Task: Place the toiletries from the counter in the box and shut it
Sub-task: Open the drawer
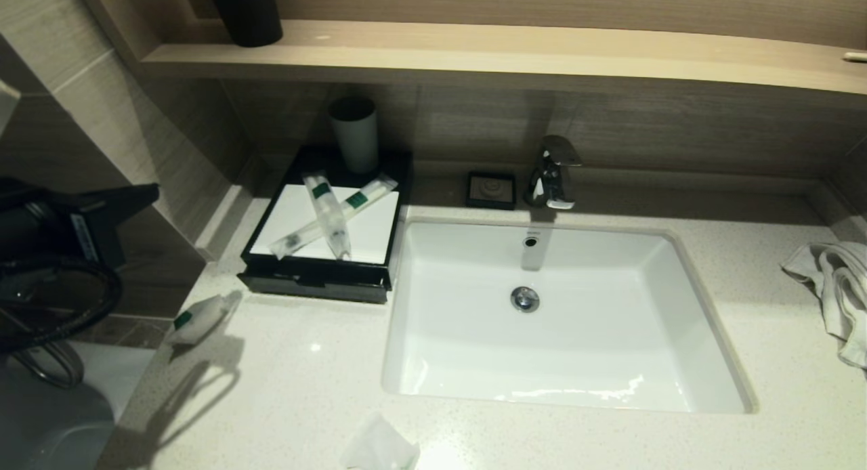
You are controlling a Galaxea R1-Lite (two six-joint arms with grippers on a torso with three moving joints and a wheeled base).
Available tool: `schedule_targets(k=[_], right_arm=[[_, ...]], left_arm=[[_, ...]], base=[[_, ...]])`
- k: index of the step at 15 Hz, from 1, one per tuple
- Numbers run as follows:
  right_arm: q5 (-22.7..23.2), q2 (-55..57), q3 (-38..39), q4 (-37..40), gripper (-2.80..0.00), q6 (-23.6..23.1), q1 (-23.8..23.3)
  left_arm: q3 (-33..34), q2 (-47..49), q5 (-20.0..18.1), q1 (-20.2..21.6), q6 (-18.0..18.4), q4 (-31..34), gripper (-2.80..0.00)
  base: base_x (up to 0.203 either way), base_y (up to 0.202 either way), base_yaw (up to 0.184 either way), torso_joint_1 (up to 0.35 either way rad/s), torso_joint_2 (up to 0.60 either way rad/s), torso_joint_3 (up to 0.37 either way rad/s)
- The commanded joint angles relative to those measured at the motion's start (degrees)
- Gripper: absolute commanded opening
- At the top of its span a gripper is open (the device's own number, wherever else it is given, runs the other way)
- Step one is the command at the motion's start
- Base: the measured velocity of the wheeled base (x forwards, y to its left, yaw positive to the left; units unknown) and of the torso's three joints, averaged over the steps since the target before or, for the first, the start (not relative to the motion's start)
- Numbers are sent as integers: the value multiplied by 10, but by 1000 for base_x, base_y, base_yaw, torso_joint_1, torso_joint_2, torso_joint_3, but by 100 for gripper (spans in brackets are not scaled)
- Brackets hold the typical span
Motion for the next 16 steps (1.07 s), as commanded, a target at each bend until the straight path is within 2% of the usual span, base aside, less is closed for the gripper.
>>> schedule_targets(k=[1, 16], right_arm=[[0, 0, 0, 0, -280, 0, 0], [0, 0, 0, 0, -280, -1, -1]], left_arm=[[-3, 20, 1, -7, 0, -3, -280], [-14, 63, 0, -18, -9, -5, -280]], base=[[0, 0, 0, 0, 0, 0], [0, 0, 0, 0, 0, 0]])
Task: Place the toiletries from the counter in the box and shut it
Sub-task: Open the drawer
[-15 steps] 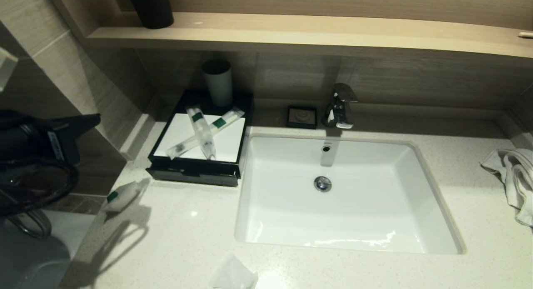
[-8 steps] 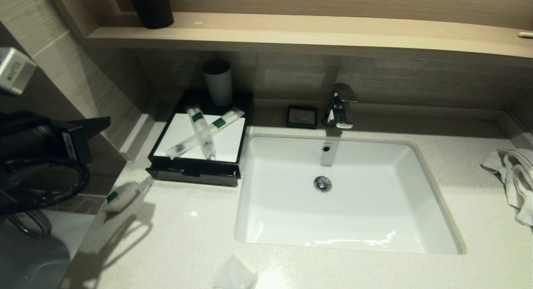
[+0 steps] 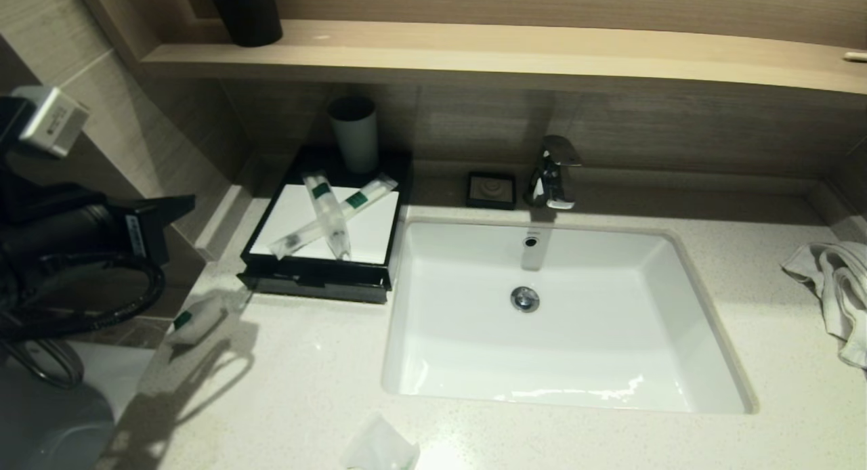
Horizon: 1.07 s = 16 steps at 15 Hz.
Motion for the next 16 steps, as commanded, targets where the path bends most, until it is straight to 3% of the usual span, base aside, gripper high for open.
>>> schedule_targets(k=[1, 7, 11, 16], right_arm=[[0, 0, 0, 0, -280, 0, 0], [0, 0, 0, 0, -280, 0, 0], [0, 0, 0, 0, -280, 0, 0], [0, 0, 0, 0, -280, 0, 0]], left_arm=[[1, 6, 0, -8, 0, -1, -280], [-11, 43, 0, -12, -11, -2, -280], [-12, 66, 1, -45, -12, -2, -280], [-12, 88, 0, -57, -10, -2, -280]], base=[[0, 0, 0, 0, 0, 0], [0, 0, 0, 0, 0, 0], [0, 0, 0, 0, 0, 0], [0, 0, 0, 0, 0, 0]])
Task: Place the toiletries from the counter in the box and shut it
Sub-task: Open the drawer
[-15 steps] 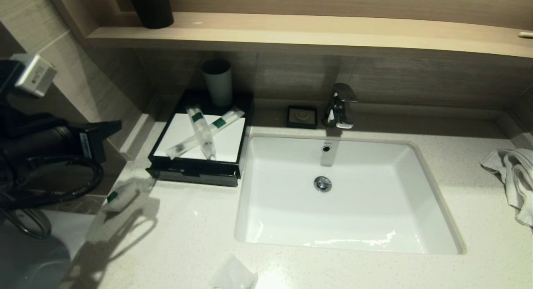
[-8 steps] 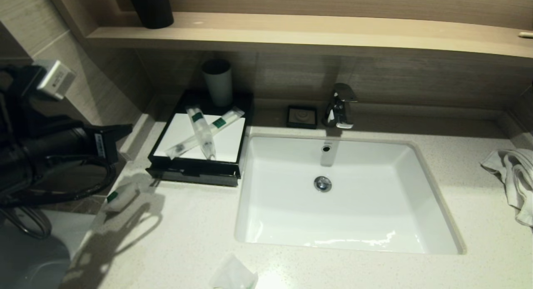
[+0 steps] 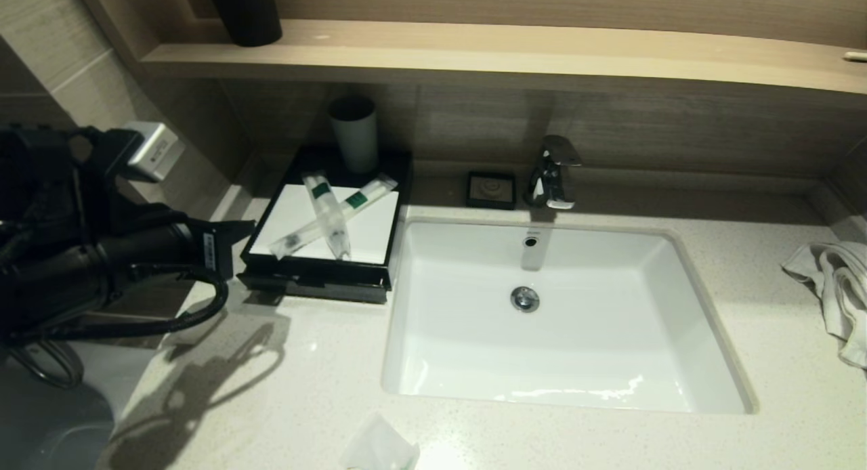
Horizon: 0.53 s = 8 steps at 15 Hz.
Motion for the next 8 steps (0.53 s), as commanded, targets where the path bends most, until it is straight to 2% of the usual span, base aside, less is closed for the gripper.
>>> schedule_targets(k=[1, 8], right_arm=[[0, 0, 0, 0, -280, -1, 0], [0, 0, 0, 0, -280, -1, 0]], left_arm=[[-2, 14, 0, -1, 2, -1, -280], [-37, 51, 3, -2, 3, -1, -280]], base=[[0, 0, 0, 0, 0, 0], [0, 0, 0, 0, 0, 0]])
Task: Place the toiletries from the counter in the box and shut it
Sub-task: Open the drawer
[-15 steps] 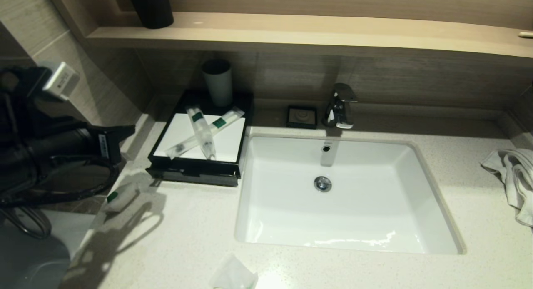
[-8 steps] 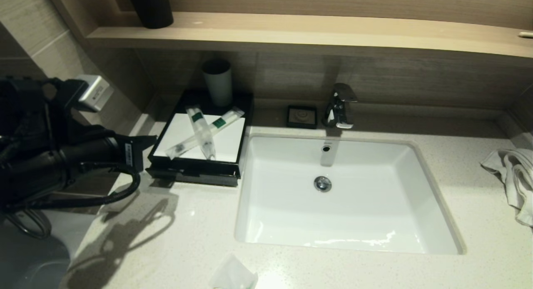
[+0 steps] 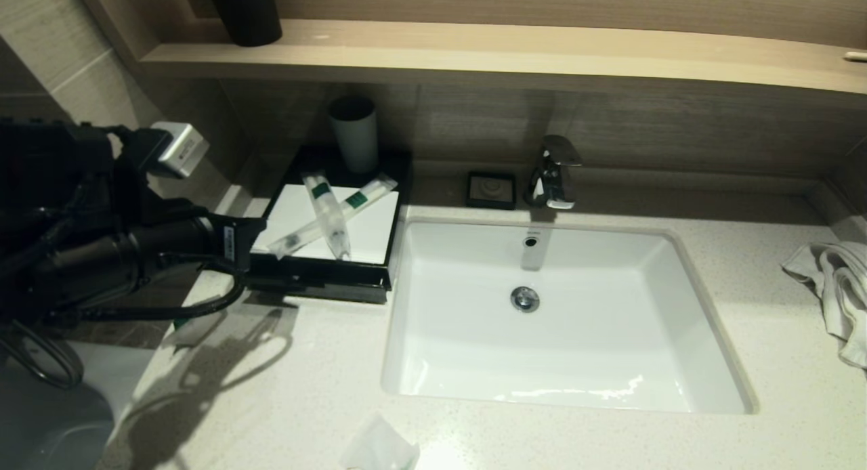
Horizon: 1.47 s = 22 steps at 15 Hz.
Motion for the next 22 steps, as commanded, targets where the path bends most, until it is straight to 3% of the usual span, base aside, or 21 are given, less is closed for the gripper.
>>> schedule_targets(k=[1, 7, 9, 12, 15, 19, 22], right_arm=[[0, 0, 0, 0, -280, 0, 0], [0, 0, 0, 0, -280, 0, 0], [0, 0, 0, 0, -280, 0, 0], [0, 0, 0, 0, -280, 0, 0], [0, 0, 0, 0, -280, 0, -1], [0, 0, 0, 0, -280, 0, 0], [0, 0, 0, 0, -280, -1, 0]], left_arm=[[-7, 12, -1, -1, 0, 0, -280], [4, 36, 4, -24, -5, 6, -280], [10, 34, 10, -38, -22, 12, -280], [13, 35, 57, -69, -68, 19, -280], [29, 32, 79, -86, -82, 20, -280], [48, 46, 143, -115, -117, 19, -280], [57, 48, 151, -120, -123, 19, -280]], base=[[0, 0, 0, 0, 0, 0], [0, 0, 0, 0, 0, 0], [0, 0, 0, 0, 0, 0], [0, 0, 0, 0, 0, 0], [0, 0, 0, 0, 0, 0], [0, 0, 0, 0, 0, 0], [0, 0, 0, 0, 0, 0]])
